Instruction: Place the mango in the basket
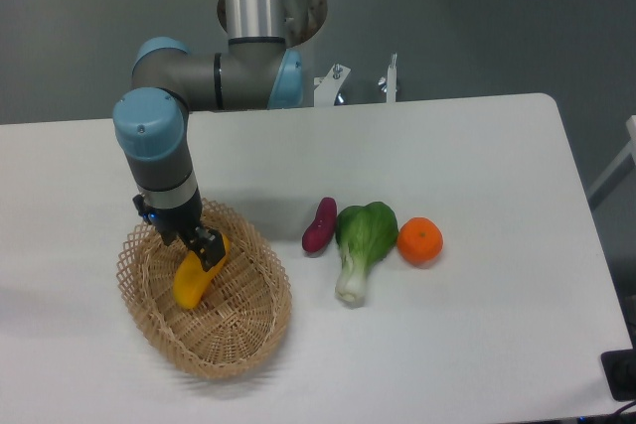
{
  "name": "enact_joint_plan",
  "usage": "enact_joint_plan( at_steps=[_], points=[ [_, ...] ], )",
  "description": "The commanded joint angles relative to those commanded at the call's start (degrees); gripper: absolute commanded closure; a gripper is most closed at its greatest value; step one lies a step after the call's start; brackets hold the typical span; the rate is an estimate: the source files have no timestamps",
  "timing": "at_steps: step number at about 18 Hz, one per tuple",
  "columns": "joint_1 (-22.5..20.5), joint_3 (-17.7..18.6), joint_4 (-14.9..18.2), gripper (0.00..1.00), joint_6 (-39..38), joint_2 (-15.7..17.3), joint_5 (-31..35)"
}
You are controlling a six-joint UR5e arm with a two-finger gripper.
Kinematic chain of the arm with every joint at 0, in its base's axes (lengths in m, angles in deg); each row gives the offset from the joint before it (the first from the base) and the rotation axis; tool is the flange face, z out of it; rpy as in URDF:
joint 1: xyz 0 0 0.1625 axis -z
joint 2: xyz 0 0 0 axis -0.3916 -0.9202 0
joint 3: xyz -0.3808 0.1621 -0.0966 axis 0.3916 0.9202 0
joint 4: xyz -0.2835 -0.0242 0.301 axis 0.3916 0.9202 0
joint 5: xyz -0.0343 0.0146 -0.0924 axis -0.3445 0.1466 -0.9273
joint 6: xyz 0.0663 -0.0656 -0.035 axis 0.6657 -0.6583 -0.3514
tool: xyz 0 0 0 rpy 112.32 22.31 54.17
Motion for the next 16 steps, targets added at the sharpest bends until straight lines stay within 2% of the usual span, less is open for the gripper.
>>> enact_joint_plan(
  at_steps=[4,9,11,16],
  points=[
    [-0.53,-1.59,0.18,0.0,-0.18,0.7,0.09],
    [-3.86,-4.57,0.53,0.0,0.09,2.11,1.31],
    [-6.23,-5.8,0.79,0.0,0.61,2.81,4.3],
    [-11.68,-9.49,1.05,0.0,0.97,3.87,4.4]
  ],
)
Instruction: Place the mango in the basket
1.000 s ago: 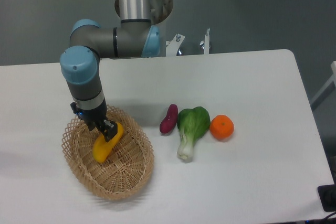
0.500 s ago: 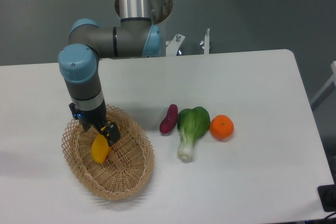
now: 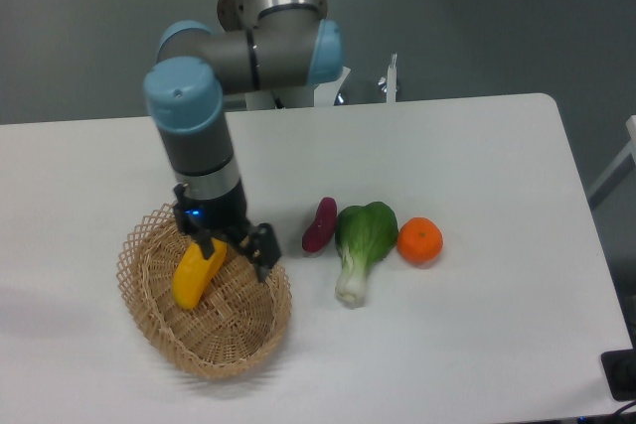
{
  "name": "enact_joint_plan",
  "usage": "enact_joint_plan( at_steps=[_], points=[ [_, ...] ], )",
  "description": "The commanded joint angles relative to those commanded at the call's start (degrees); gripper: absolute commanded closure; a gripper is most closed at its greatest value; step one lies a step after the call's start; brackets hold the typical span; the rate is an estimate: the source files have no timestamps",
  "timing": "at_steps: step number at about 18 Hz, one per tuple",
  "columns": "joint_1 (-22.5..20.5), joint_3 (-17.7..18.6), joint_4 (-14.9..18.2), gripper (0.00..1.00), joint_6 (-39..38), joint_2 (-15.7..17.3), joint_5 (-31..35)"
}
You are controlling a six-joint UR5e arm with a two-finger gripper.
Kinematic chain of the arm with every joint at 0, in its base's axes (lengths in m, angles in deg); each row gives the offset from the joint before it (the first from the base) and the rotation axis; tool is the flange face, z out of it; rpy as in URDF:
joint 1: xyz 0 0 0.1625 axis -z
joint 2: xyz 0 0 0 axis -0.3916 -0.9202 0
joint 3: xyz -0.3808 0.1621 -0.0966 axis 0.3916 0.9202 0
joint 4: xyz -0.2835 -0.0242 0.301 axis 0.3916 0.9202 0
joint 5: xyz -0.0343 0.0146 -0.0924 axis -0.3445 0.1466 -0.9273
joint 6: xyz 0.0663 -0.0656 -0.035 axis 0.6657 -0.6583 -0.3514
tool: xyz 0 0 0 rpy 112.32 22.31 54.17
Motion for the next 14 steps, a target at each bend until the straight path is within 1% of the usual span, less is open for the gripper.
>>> enact_joint_plan(
  at_steps=[2,3,6,9,14],
  points=[
    [-2.46,-1.05,0.52,0.0,1.57,0.18,-0.18],
    [-3.17,-1.67,1.4,0.0,3.58,0.18,-0.18],
    [-6.86,-2.82,5.26,0.0,8.6,1.4,-0.96],
    [-9.85,-3.69,8.08,0.0,13.08,1.58,-1.41],
    [-13.28,-7.38,14.84,0.0,19.5,1.49,-2.99]
  ],
)
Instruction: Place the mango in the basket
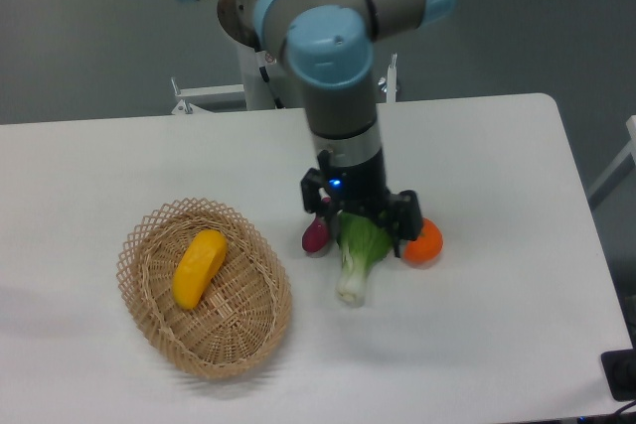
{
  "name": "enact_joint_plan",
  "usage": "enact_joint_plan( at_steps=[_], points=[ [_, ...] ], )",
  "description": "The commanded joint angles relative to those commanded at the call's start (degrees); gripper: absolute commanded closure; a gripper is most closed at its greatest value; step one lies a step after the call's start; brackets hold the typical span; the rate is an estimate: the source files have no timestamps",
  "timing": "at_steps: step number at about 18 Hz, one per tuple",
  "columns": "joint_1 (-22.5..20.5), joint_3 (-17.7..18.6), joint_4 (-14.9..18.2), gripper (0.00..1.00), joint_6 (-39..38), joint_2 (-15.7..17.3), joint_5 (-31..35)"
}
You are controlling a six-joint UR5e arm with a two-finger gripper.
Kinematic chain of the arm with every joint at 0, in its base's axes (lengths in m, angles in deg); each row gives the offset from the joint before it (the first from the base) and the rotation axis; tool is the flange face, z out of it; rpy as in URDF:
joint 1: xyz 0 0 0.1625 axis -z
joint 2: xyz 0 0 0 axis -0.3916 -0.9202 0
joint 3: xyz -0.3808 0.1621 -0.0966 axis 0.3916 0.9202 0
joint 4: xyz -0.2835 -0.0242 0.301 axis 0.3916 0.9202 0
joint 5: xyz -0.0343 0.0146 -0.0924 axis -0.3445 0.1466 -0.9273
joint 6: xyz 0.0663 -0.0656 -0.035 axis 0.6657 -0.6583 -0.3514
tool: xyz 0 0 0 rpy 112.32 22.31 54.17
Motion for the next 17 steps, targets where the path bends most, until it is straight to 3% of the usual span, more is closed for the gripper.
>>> enact_joint_plan(
  at_steps=[4,17],
  points=[
    [-1.23,-2.55,5.19,0.0,3.18,-0.35,-0.79],
    [-2.64,-3.79,6.69,0.0,4.14,-0.53,-3.34]
  ],
)
